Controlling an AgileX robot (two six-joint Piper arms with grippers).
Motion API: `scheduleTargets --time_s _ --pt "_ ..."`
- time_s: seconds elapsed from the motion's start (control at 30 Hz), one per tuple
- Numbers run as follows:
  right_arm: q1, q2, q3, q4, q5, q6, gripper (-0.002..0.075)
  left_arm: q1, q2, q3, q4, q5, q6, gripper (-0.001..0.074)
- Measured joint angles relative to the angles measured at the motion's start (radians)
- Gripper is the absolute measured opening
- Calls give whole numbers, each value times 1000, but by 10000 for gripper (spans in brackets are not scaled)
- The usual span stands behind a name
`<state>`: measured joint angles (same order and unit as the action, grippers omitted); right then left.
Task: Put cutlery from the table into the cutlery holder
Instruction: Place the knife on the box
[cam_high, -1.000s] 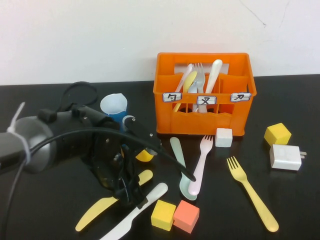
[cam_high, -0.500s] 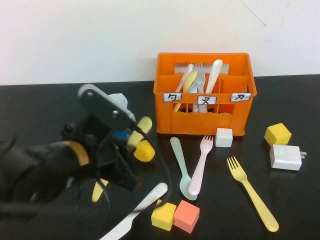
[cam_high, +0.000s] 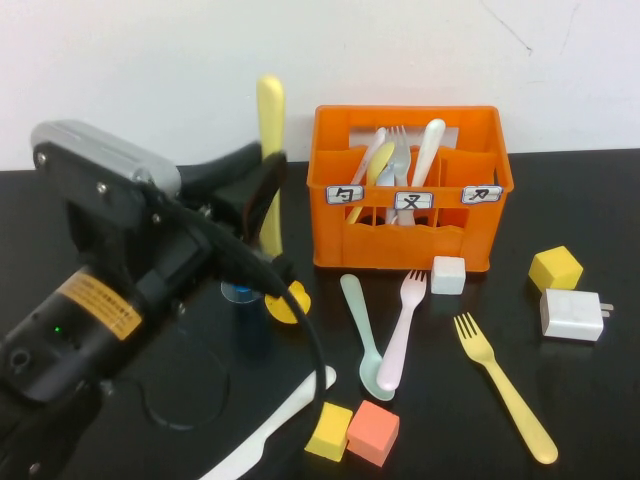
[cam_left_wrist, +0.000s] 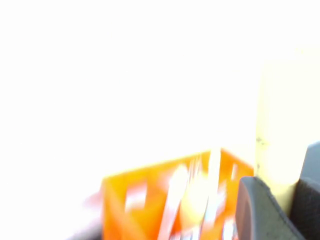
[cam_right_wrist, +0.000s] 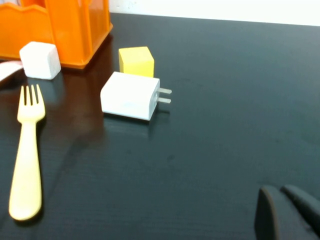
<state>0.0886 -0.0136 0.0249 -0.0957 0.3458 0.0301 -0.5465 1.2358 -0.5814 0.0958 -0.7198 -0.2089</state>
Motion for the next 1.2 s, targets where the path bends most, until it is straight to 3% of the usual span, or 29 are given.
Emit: scheduleTargets --time_s 0.23,0.53,0.8,1.07,1.2 --pt "0 0 0 0 0 0 -3 -14 141 -144 97 -72 -107 108" --pt "0 0 0 0 0 0 -3 -81 446 -492 164 -79 -137 108" --pt "0 0 0 0 0 0 -3 -89 704 -756 190 -63 -137 108" --pt "0 0 0 0 0 0 -3 -89 810 -859 192 -3 -106 108" --pt "0 0 0 0 0 0 -3 -89 812 -863 188 34 -97 166"
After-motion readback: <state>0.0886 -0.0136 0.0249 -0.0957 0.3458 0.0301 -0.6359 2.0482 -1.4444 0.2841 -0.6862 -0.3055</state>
